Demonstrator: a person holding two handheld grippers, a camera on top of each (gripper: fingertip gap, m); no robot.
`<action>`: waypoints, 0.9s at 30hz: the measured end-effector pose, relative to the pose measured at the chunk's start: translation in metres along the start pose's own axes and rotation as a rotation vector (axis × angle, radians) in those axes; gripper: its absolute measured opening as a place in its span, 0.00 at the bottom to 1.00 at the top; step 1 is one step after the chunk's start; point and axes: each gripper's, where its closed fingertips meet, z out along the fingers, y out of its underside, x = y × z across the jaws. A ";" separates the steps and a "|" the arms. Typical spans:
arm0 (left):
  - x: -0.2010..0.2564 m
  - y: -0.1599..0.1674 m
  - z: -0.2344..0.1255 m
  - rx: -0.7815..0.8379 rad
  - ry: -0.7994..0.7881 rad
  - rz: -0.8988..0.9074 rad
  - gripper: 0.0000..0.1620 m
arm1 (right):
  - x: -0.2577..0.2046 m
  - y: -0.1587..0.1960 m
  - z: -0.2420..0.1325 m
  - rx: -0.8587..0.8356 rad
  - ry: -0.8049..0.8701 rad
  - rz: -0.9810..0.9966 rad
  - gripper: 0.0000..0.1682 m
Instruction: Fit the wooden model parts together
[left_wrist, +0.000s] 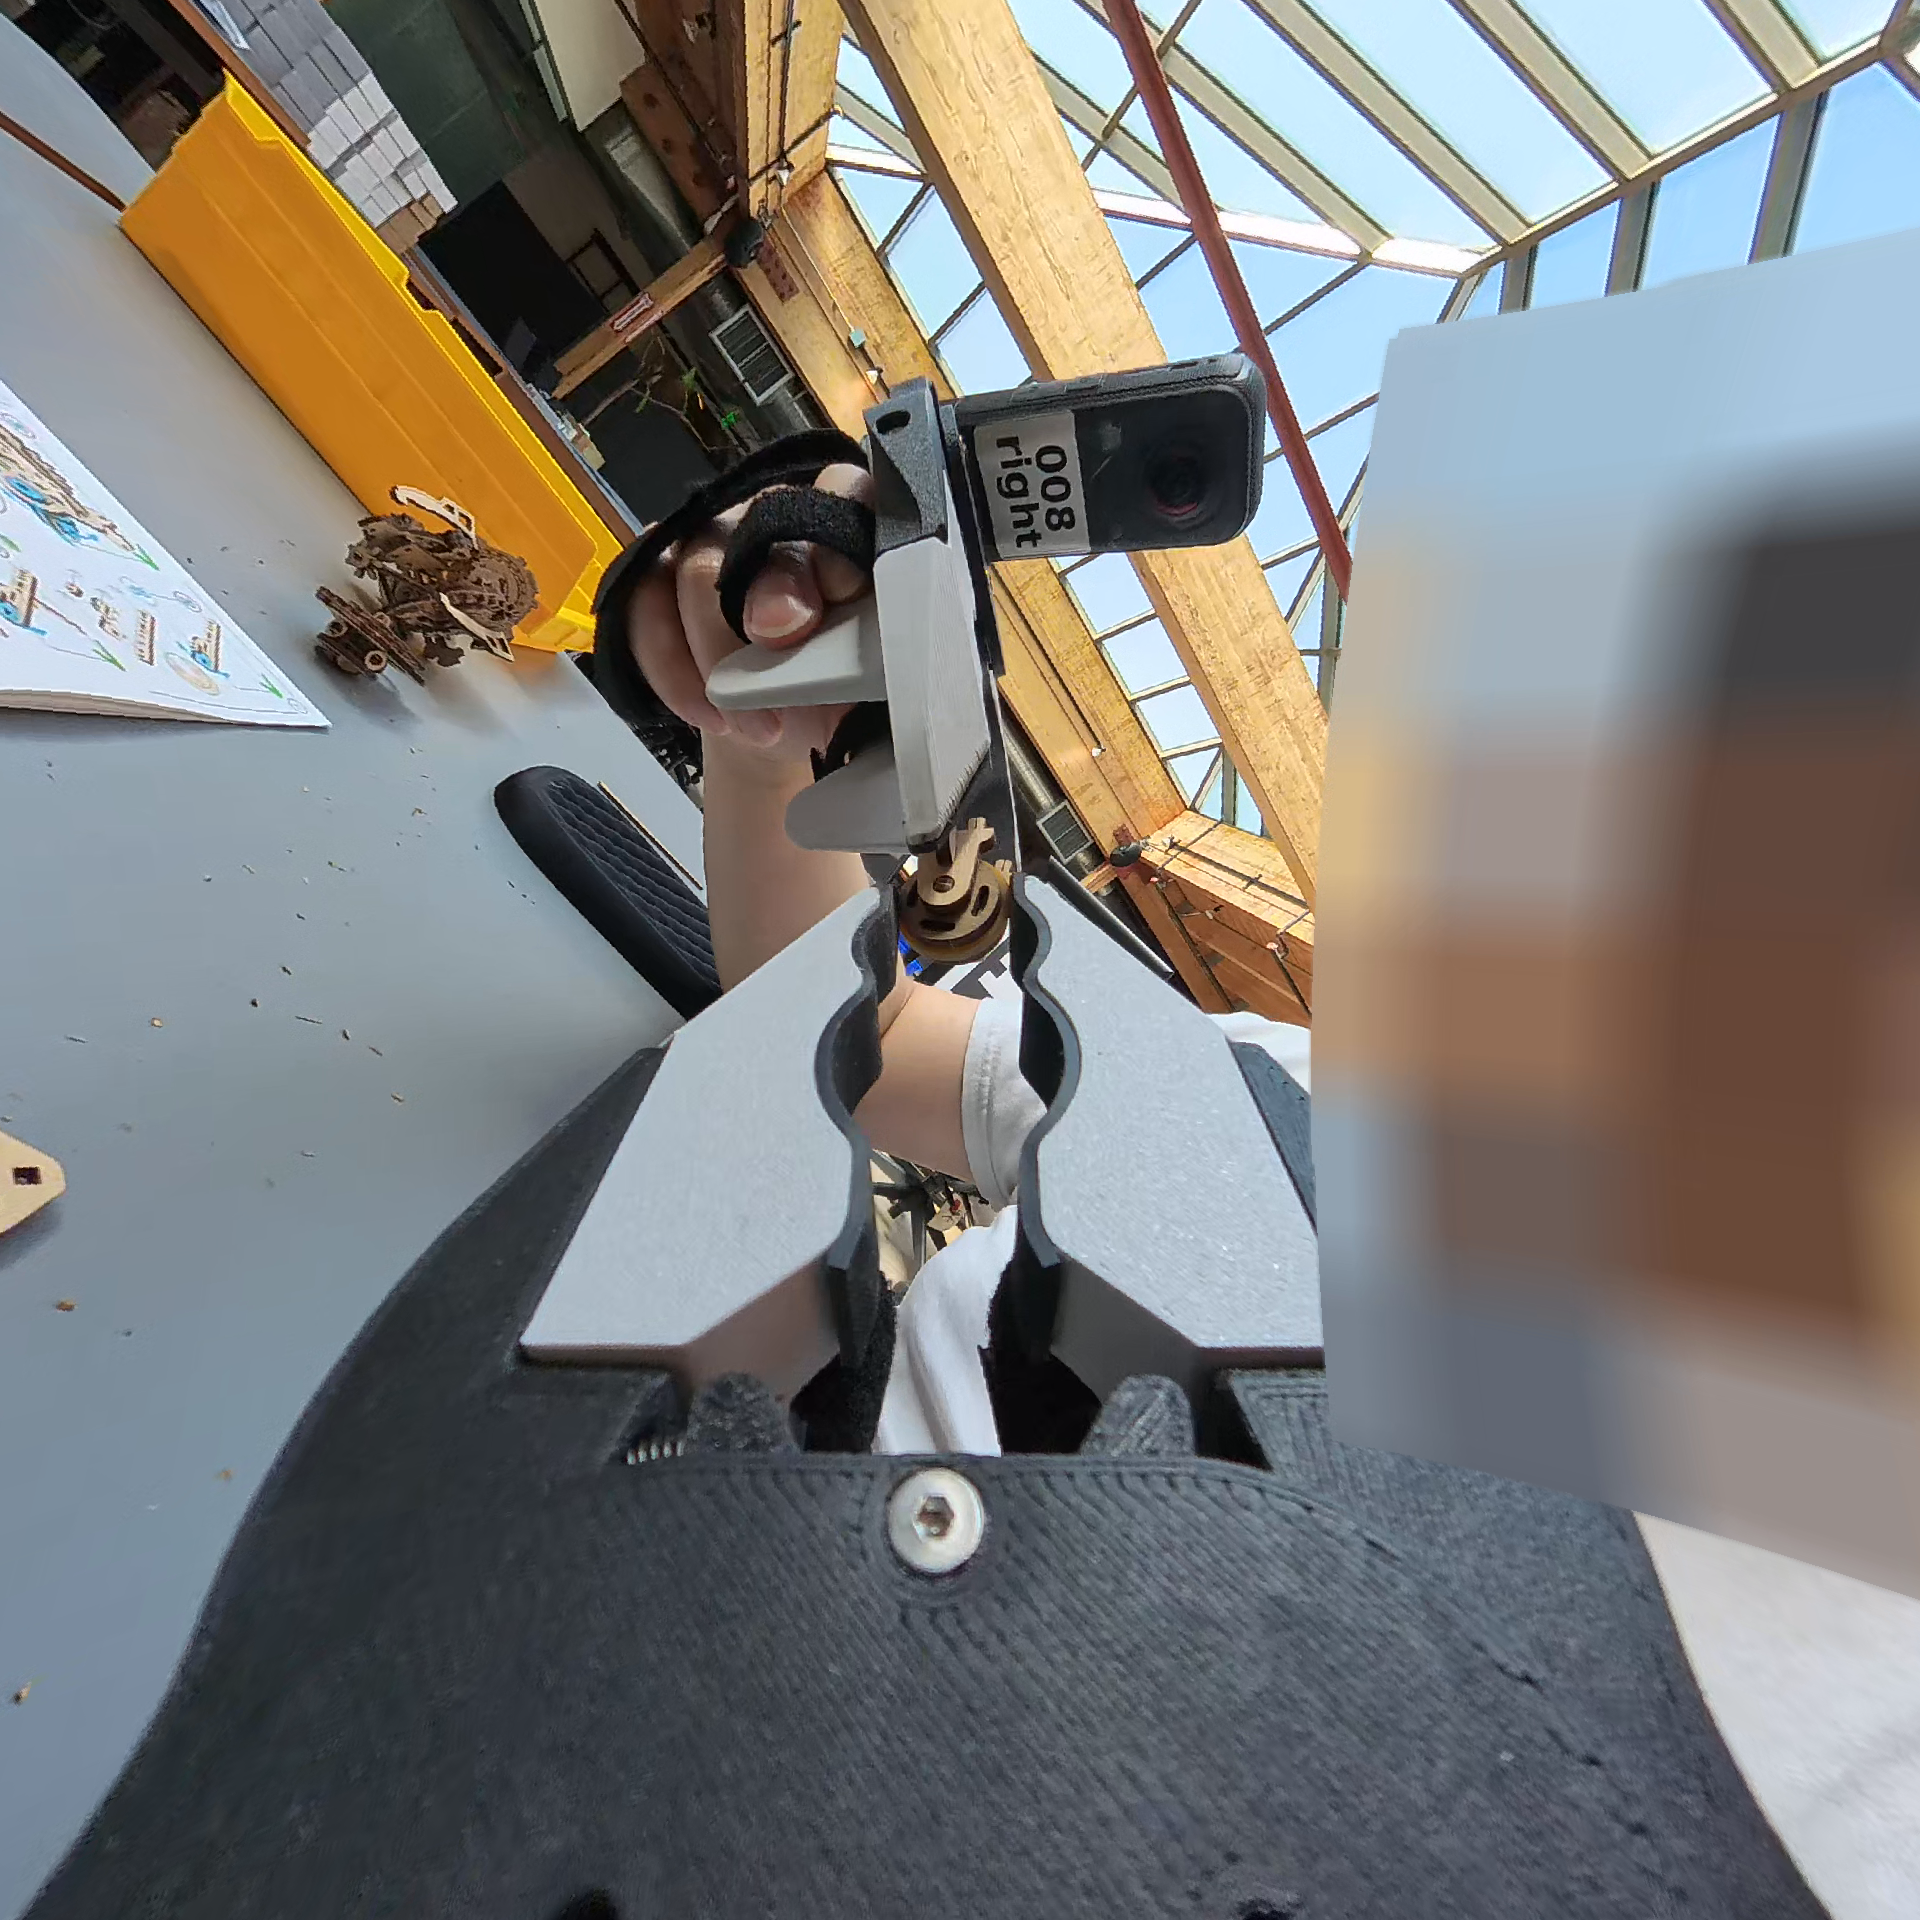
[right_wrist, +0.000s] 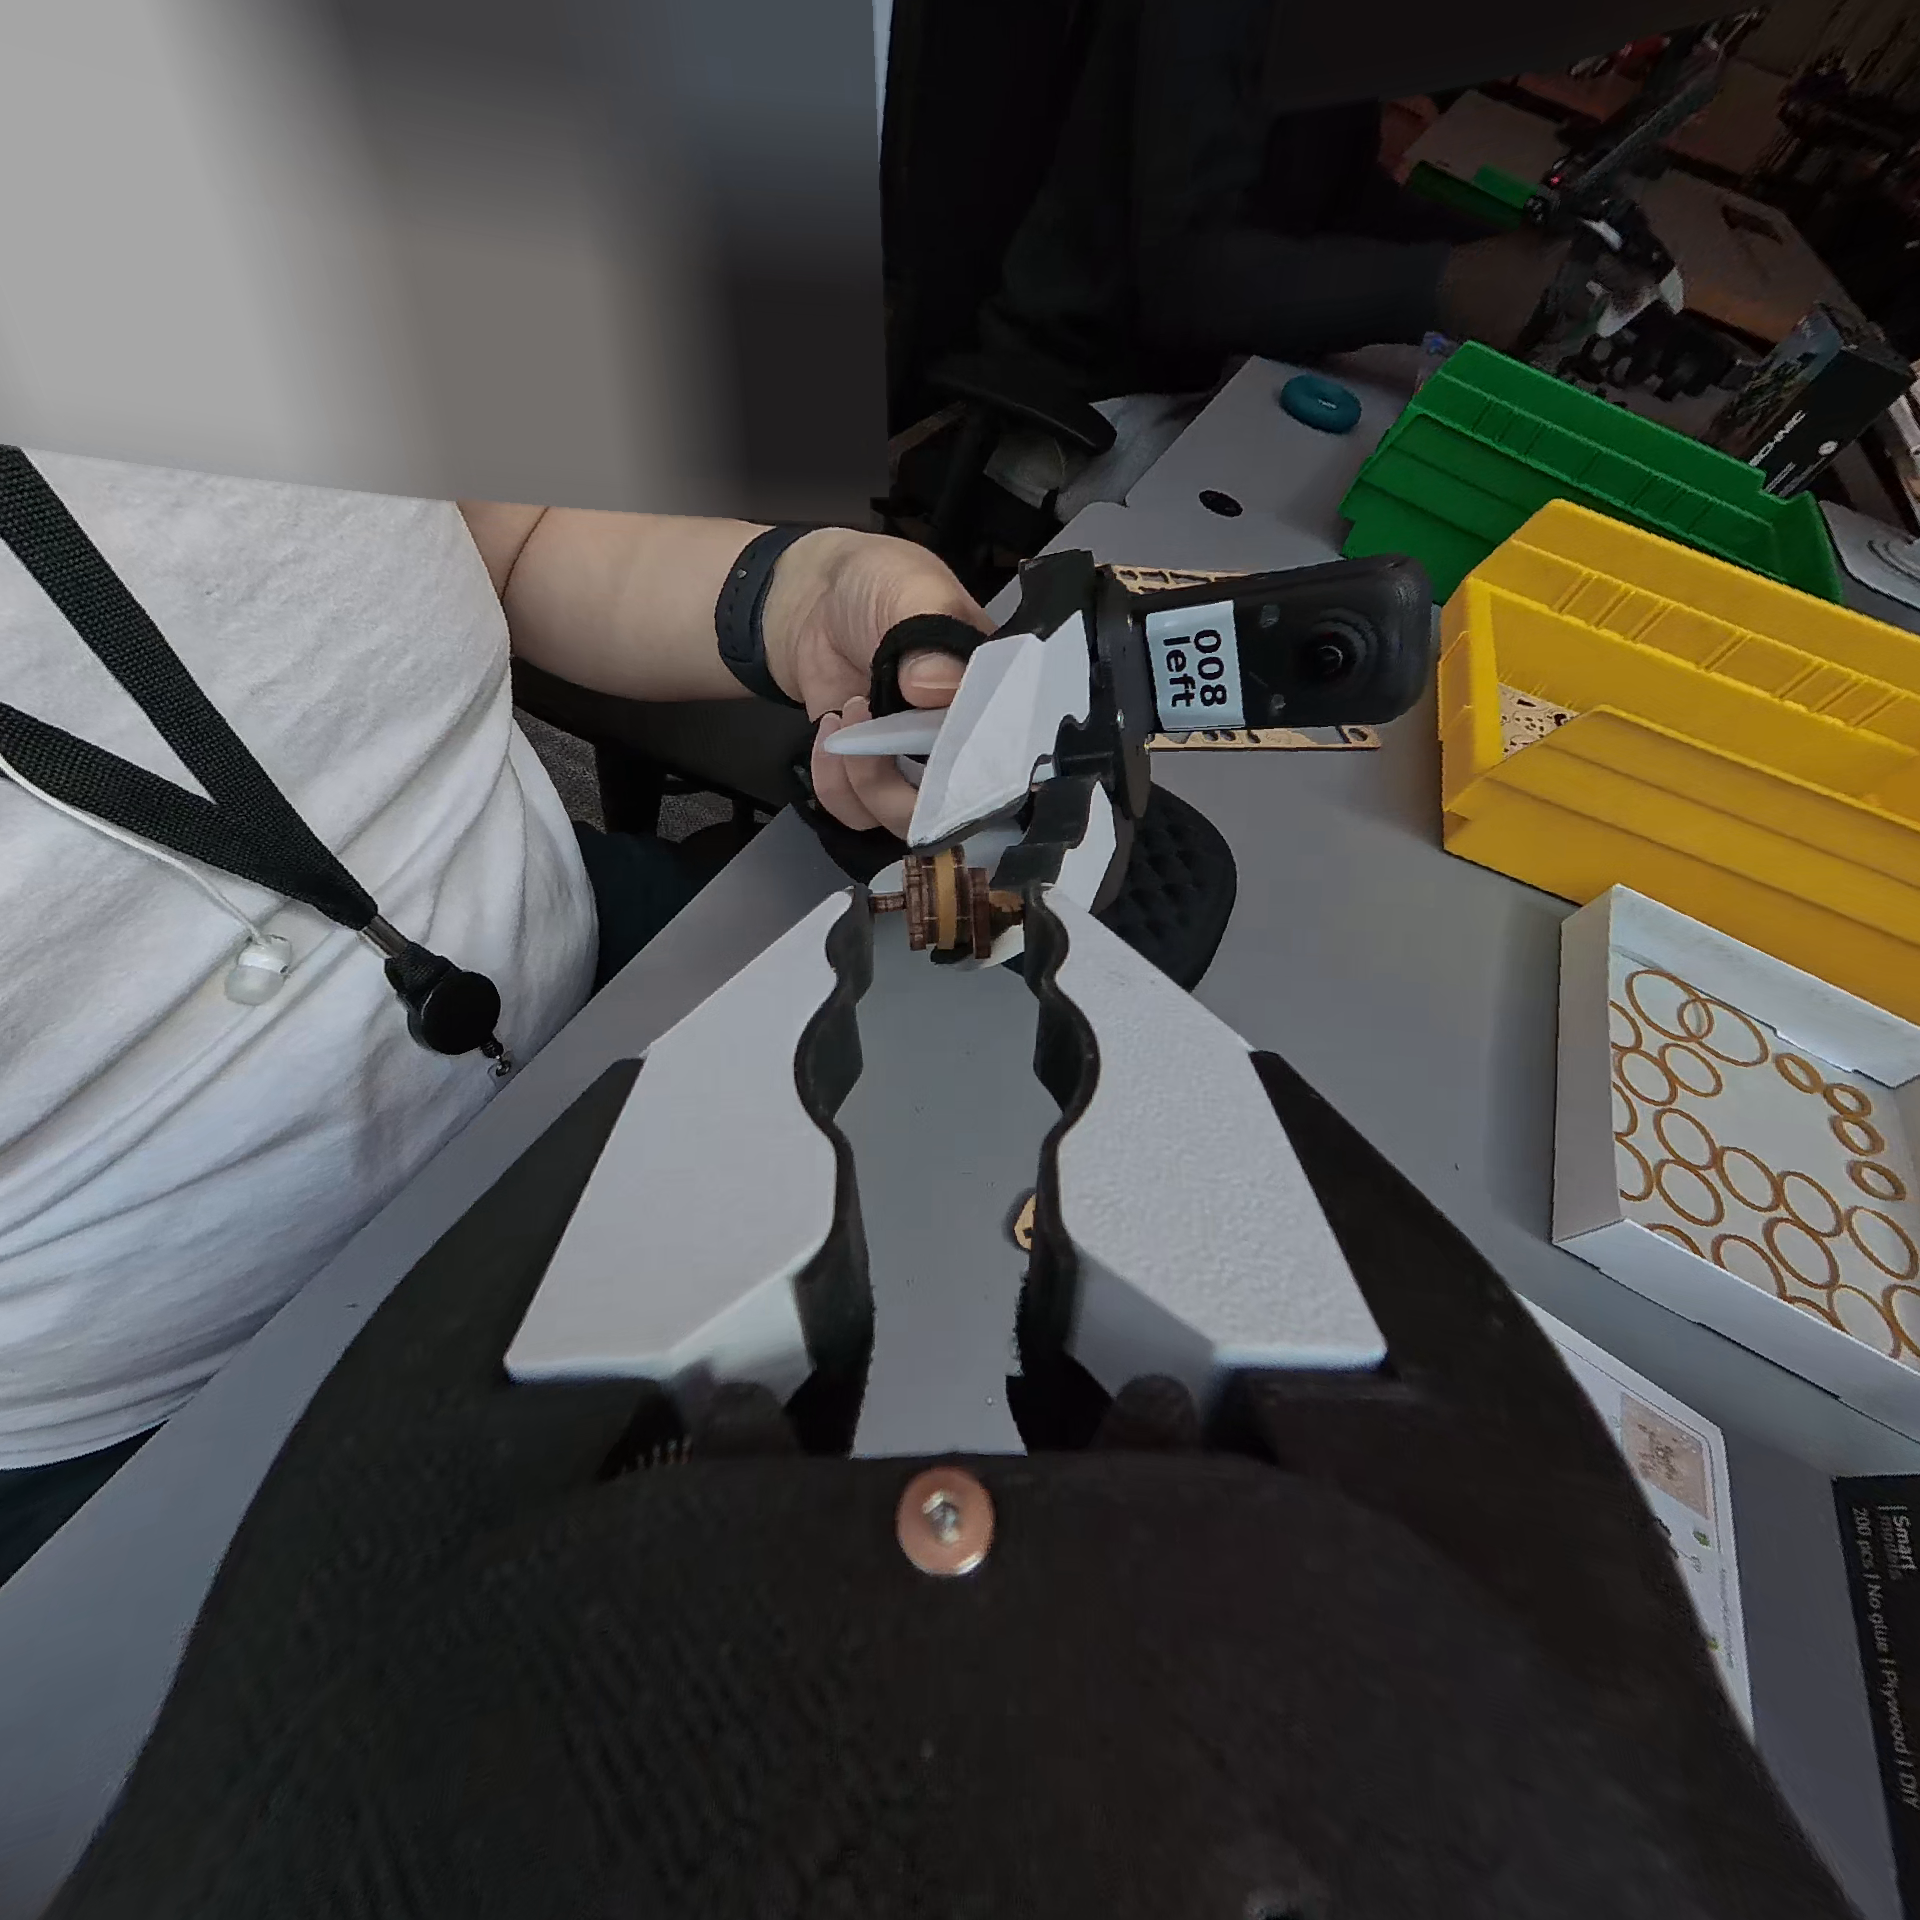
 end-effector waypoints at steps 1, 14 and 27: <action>0.000 -0.001 0.000 0.000 -0.006 0.006 0.12 | 0.001 0.000 -0.001 0.001 0.009 -0.007 0.17; 0.026 -0.021 -0.013 -0.047 -0.576 1.234 0.28 | 0.000 -0.033 -0.027 0.192 0.198 -0.173 0.17; 0.043 0.002 0.022 -0.141 -0.578 1.570 0.14 | -0.019 -0.054 -0.027 0.248 0.203 -0.289 0.17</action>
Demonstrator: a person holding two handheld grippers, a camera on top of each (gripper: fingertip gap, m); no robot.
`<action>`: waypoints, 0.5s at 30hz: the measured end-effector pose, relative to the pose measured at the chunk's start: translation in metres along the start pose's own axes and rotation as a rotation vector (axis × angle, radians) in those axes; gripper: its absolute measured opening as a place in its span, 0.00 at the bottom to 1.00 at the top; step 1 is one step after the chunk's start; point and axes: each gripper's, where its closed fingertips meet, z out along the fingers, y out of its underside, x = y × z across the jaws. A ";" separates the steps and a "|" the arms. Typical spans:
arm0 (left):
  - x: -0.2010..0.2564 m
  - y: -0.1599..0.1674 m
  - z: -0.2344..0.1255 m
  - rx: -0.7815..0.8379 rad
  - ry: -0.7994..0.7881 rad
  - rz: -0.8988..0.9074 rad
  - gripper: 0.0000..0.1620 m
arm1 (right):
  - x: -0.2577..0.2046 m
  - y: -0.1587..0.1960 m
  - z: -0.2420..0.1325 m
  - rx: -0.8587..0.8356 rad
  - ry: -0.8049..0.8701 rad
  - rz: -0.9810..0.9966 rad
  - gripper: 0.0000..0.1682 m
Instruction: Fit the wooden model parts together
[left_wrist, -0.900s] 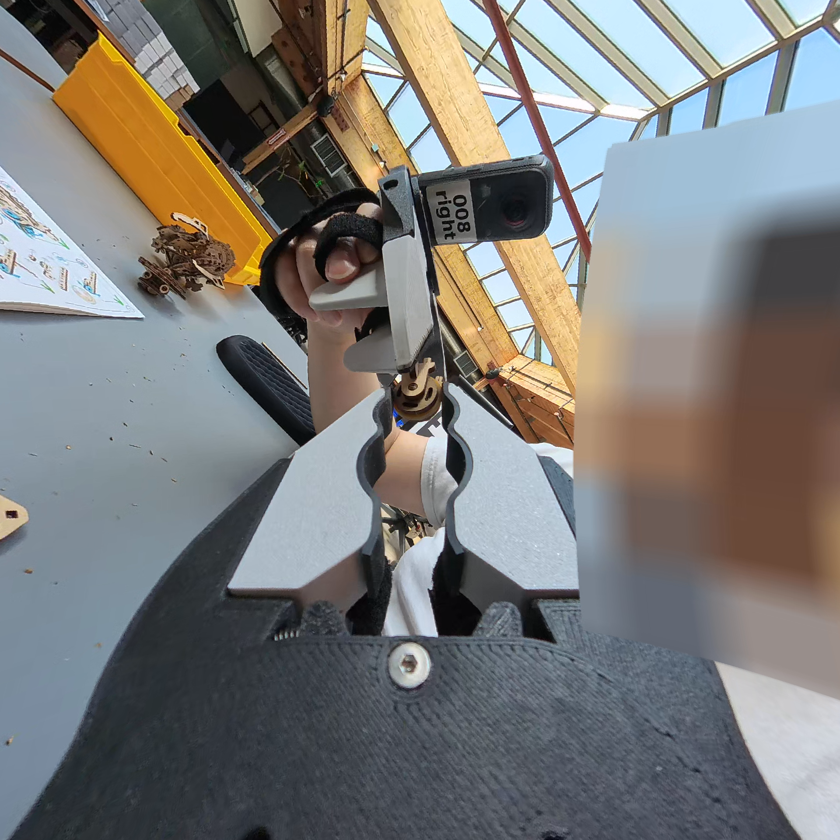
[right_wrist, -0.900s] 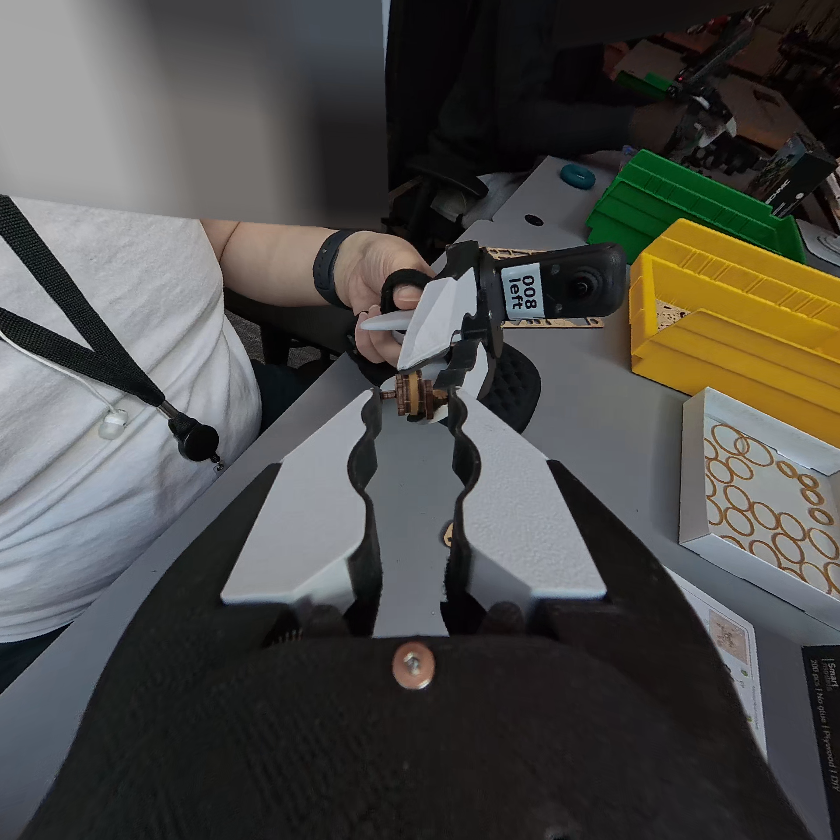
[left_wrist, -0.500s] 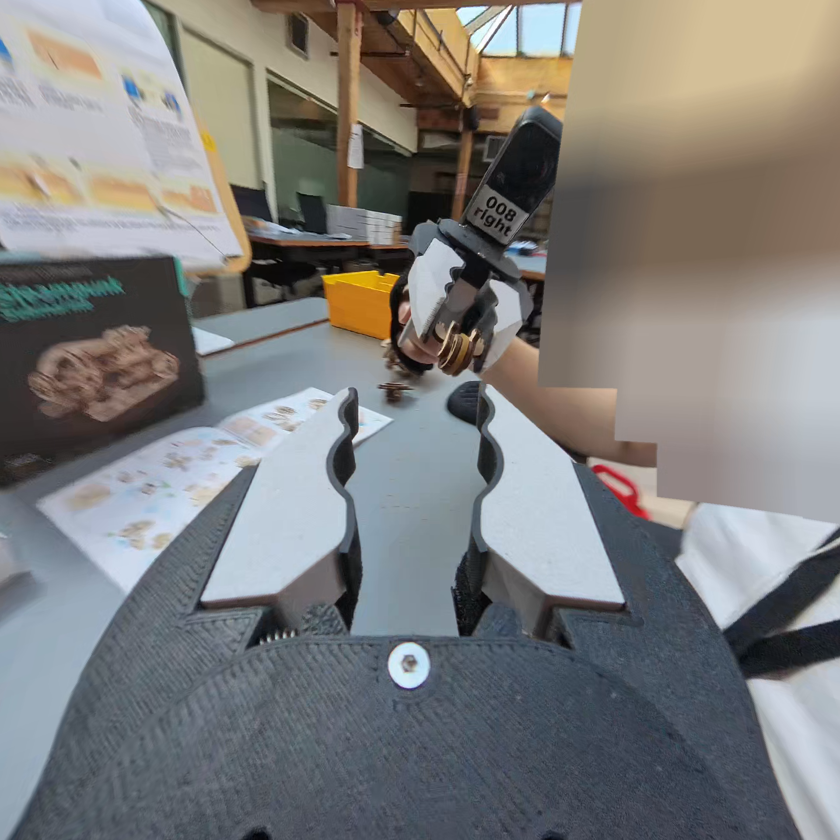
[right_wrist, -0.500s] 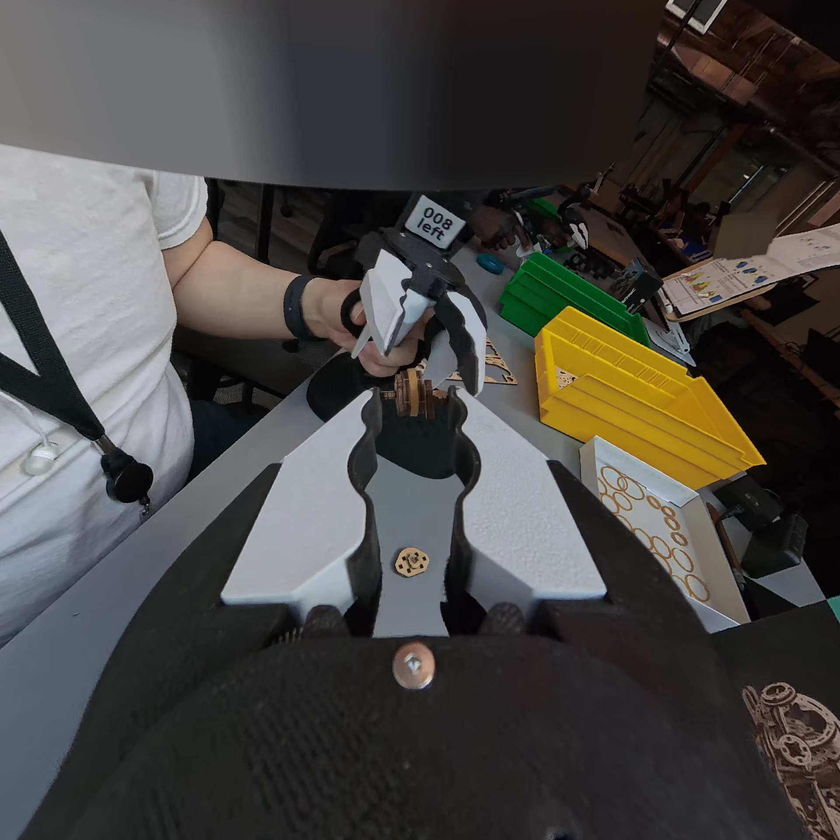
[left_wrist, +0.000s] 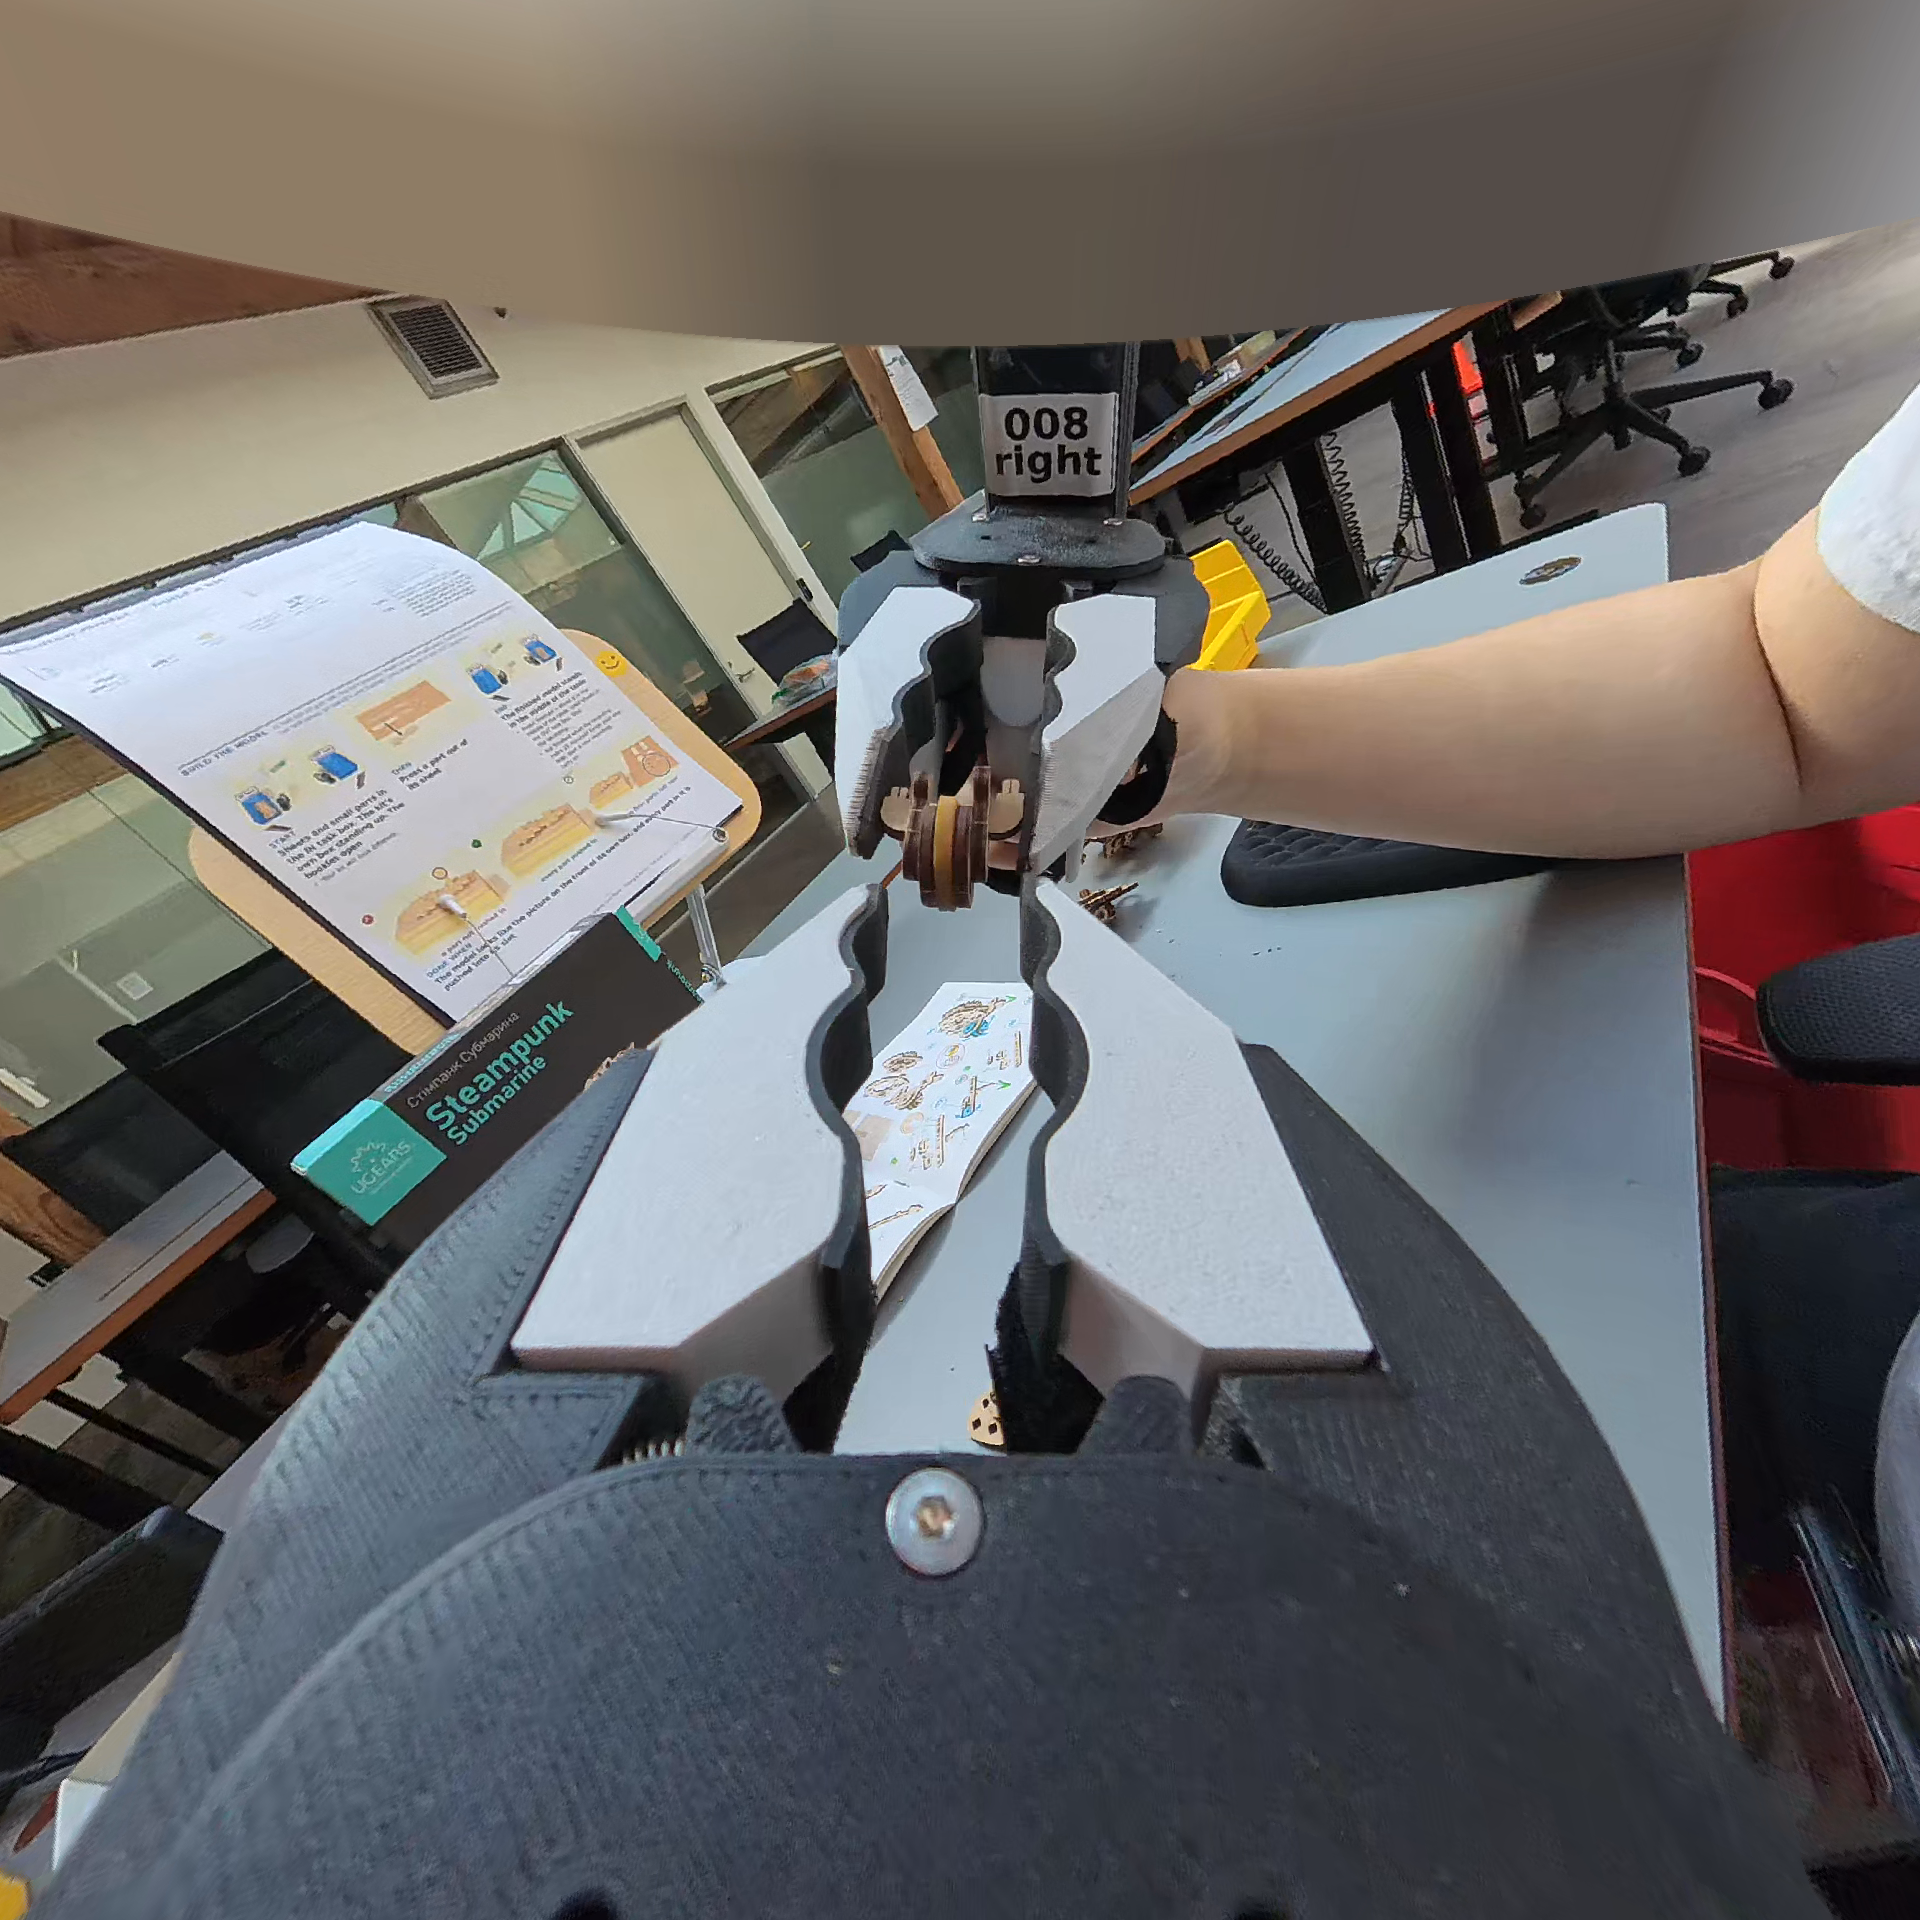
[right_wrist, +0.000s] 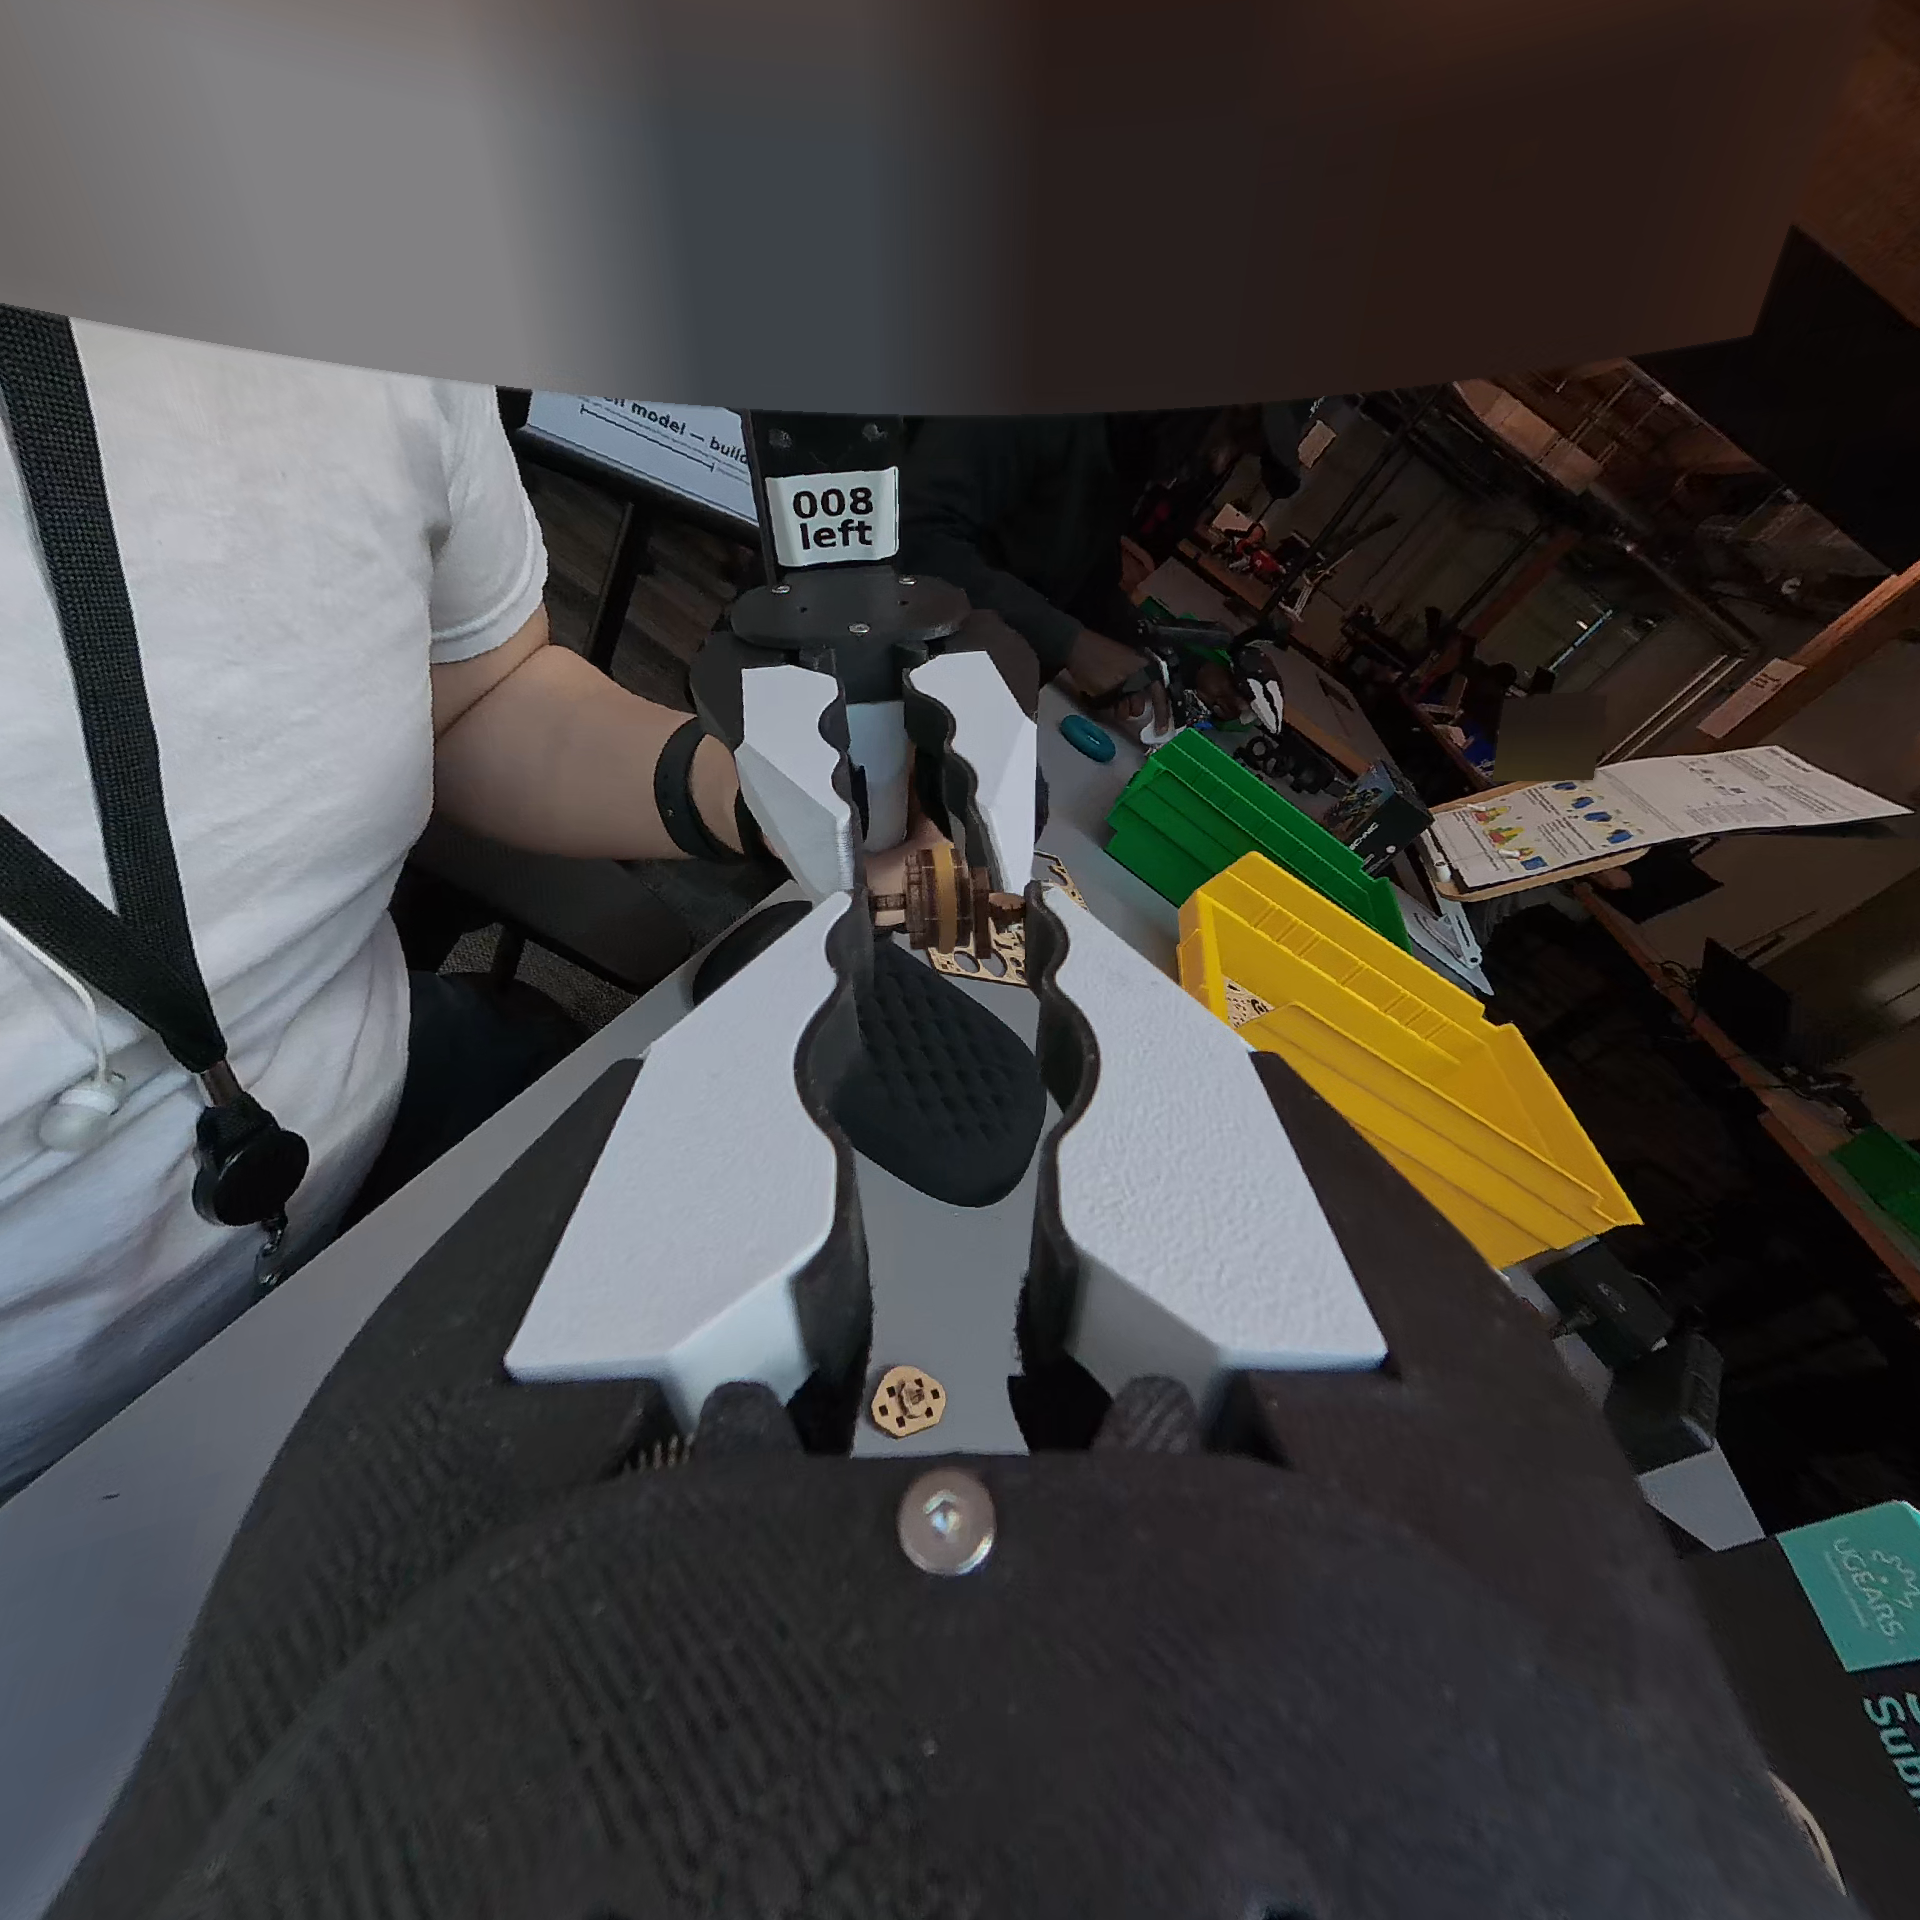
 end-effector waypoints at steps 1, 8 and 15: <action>0.002 -0.001 -0.001 -0.002 0.011 0.009 0.13 | -0.001 0.000 0.000 0.002 -0.009 0.008 0.17; 0.004 -0.005 -0.002 -0.002 0.018 0.064 0.09 | -0.005 -0.001 0.001 0.028 -0.049 0.053 0.17; 0.005 -0.004 0.000 0.002 0.015 0.087 0.09 | -0.006 -0.002 0.001 0.032 -0.047 0.040 0.17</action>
